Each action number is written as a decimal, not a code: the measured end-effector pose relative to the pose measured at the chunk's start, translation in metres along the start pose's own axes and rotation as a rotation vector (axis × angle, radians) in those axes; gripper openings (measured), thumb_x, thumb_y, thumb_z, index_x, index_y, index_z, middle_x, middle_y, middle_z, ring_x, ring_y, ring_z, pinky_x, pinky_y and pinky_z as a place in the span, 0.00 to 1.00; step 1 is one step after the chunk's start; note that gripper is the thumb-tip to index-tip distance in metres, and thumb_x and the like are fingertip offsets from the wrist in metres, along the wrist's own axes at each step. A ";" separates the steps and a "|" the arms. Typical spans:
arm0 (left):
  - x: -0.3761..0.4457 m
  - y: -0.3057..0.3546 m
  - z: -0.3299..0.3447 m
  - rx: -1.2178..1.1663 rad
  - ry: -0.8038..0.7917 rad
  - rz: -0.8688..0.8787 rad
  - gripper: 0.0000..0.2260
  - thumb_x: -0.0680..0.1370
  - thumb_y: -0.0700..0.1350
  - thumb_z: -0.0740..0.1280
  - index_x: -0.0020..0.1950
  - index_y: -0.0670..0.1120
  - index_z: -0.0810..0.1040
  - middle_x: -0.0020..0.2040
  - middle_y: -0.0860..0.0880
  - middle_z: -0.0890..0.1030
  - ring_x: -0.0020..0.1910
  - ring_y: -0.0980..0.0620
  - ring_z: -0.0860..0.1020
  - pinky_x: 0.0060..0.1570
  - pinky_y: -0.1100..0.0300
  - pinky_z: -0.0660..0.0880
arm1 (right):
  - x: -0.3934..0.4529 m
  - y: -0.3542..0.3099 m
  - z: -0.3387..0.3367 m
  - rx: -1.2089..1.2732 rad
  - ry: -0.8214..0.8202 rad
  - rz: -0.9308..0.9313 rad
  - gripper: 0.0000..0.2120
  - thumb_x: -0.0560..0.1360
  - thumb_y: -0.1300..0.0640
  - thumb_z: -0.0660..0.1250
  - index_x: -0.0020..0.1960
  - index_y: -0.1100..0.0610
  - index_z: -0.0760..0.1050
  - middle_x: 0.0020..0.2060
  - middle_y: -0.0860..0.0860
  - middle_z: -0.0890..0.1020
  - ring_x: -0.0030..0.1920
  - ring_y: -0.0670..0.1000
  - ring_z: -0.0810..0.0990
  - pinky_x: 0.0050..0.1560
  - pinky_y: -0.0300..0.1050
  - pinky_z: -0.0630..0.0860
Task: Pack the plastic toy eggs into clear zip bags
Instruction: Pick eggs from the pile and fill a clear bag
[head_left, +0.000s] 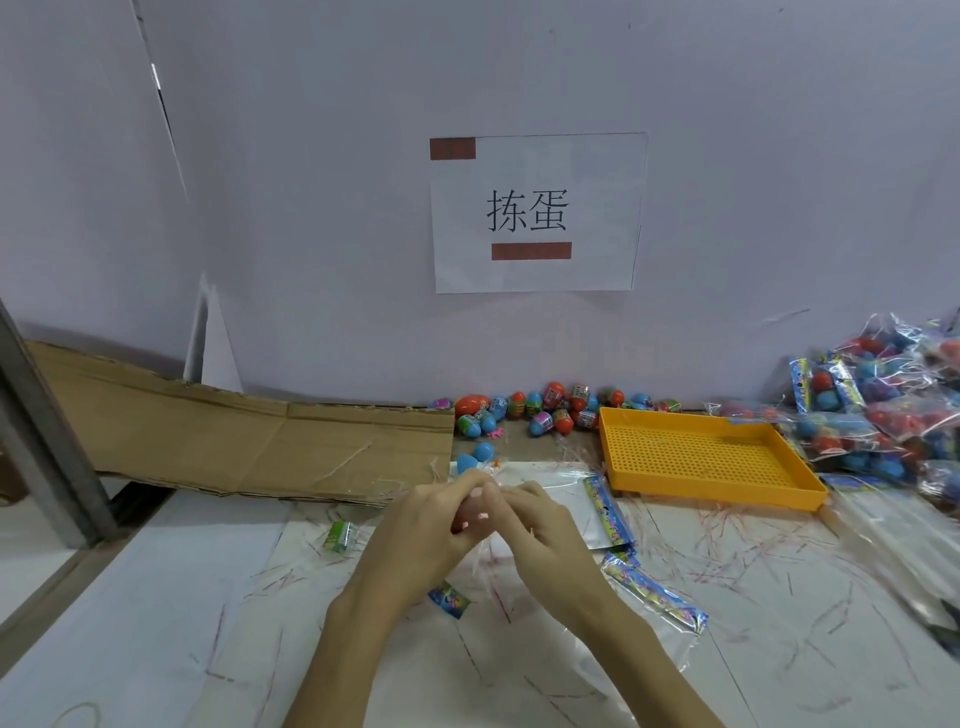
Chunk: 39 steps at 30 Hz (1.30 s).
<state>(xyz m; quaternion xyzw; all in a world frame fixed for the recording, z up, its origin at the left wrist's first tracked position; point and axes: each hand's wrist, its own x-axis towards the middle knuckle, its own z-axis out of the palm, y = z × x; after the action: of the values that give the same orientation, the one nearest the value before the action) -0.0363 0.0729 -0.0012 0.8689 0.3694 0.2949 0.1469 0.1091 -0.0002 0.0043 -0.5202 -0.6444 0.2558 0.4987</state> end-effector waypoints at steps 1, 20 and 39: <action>0.000 -0.001 0.000 0.008 0.005 0.002 0.14 0.79 0.52 0.73 0.65 0.57 0.77 0.40 0.61 0.78 0.37 0.61 0.76 0.39 0.68 0.72 | 0.000 0.000 0.000 0.024 -0.030 0.032 0.16 0.82 0.42 0.57 0.49 0.38 0.84 0.47 0.35 0.83 0.55 0.41 0.74 0.53 0.34 0.70; 0.004 -0.009 -0.002 -0.341 0.068 -0.351 0.27 0.69 0.64 0.76 0.65 0.58 0.75 0.50 0.56 0.82 0.46 0.59 0.80 0.40 0.70 0.74 | 0.038 0.006 -0.032 -0.194 0.486 -0.109 0.07 0.81 0.57 0.66 0.47 0.47 0.80 0.39 0.37 0.83 0.44 0.41 0.82 0.42 0.30 0.77; 0.007 -0.016 0.006 -1.023 0.055 -0.570 0.19 0.79 0.37 0.72 0.66 0.53 0.76 0.53 0.50 0.88 0.50 0.46 0.86 0.49 0.57 0.83 | 0.125 0.097 -0.050 -1.160 -0.032 0.182 0.21 0.80 0.58 0.68 0.72 0.54 0.70 0.72 0.57 0.66 0.71 0.58 0.67 0.68 0.49 0.72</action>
<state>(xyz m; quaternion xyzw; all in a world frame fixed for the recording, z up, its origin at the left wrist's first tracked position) -0.0375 0.0881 -0.0107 0.5458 0.4029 0.4070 0.6117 0.2001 0.1378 -0.0121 -0.7575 -0.6391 -0.0888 0.0989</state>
